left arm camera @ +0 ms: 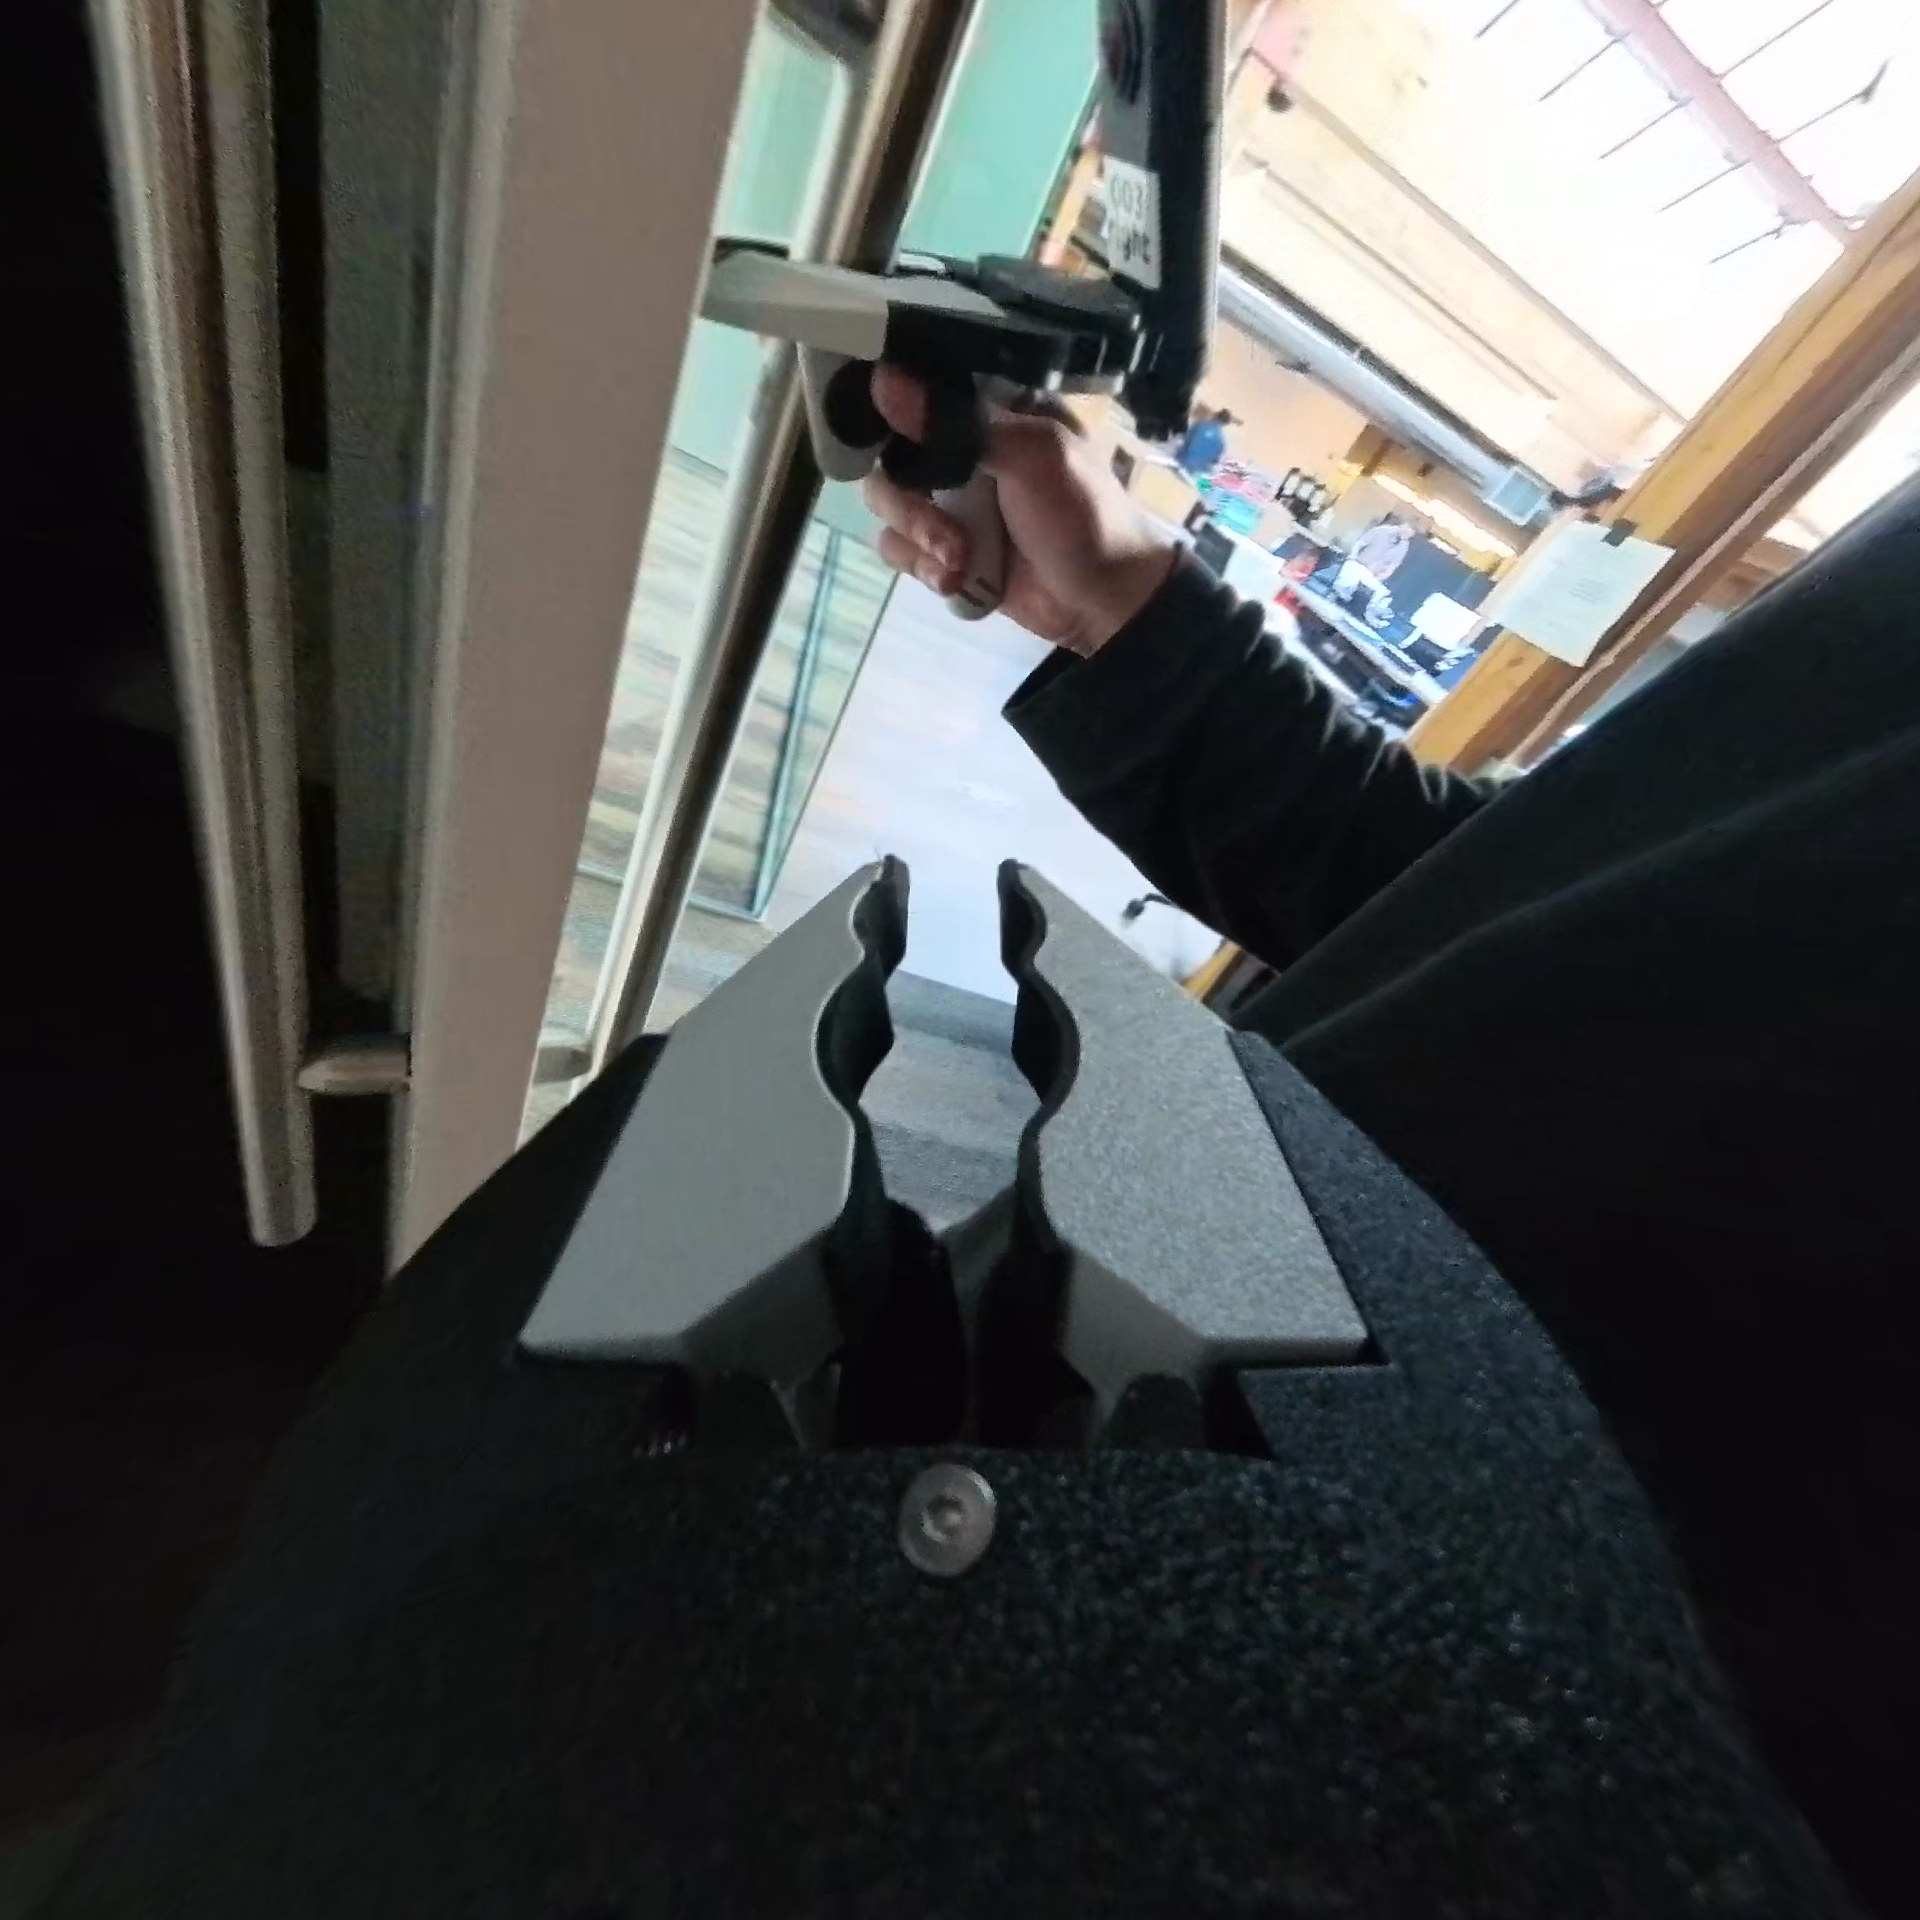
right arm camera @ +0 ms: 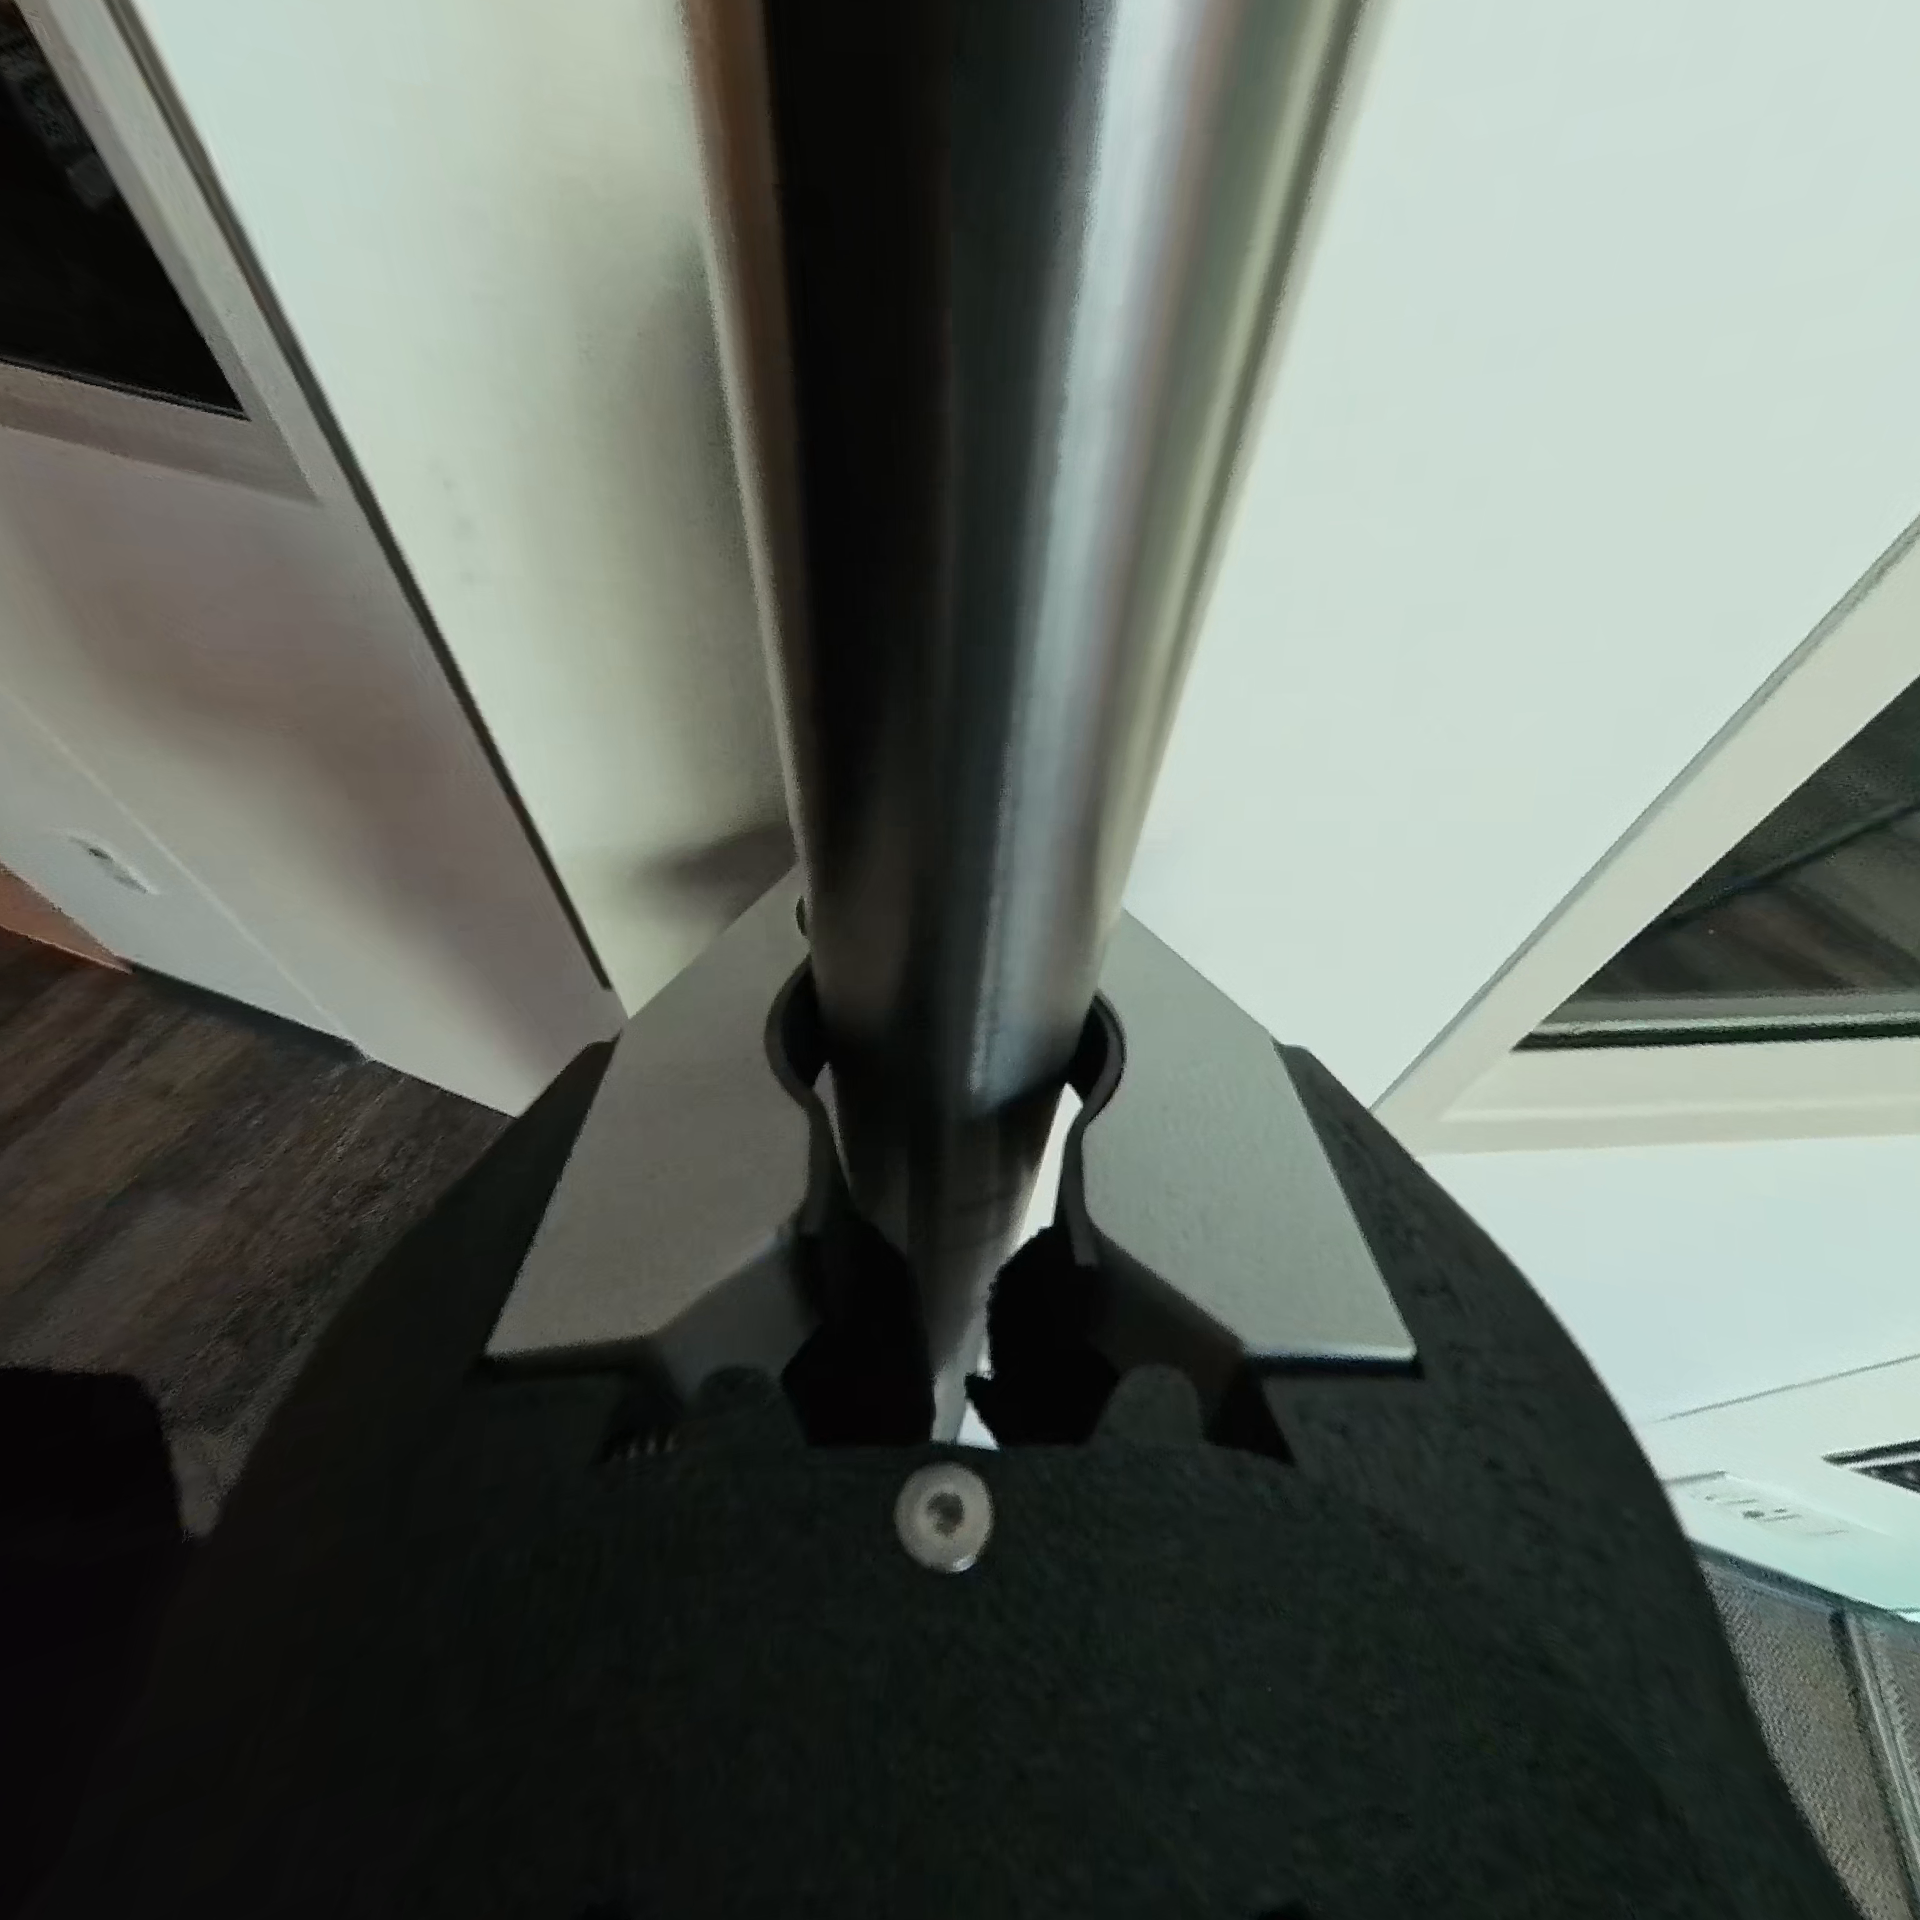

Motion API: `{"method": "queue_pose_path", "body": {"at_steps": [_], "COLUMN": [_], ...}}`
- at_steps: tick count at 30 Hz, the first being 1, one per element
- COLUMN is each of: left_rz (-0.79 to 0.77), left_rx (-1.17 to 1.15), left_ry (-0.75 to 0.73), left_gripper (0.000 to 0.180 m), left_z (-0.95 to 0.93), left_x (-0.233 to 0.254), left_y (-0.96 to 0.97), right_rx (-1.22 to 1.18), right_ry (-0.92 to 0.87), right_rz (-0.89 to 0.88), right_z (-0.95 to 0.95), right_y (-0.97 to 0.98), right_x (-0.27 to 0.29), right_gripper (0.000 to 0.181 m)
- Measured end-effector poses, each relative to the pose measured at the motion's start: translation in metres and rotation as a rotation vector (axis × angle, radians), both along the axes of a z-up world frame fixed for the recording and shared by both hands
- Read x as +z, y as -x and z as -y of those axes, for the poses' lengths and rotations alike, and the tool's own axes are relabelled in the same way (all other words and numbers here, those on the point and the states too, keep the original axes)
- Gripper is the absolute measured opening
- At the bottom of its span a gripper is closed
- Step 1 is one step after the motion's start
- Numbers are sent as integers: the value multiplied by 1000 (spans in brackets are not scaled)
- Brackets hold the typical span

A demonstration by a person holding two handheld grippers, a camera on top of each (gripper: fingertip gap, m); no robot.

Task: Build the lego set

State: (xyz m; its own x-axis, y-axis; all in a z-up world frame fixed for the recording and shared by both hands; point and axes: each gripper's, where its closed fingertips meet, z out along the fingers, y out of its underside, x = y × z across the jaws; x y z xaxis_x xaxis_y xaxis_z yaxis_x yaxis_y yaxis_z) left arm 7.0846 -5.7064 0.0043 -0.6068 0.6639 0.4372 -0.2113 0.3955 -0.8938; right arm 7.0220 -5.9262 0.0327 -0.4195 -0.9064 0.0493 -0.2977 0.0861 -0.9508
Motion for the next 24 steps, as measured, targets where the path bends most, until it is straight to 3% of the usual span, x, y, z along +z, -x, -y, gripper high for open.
{"method": "queue_pose_path", "body": {"at_steps": [11,24], "left_rz": [68,45], "left_rx": [200,392], "left_ry": [-32,17], "left_gripper": [15,14], "left_z": [-18,-5], "left_x": [-10,9], "left_y": [-56,-46], "right_rx": [-64,-180], "right_ry": [39,55], "right_rz": [37,43], "right_z": [58,126], "right_y": [-128,-230], "right_x": [7,8], "right_gripper": [36,36]}}
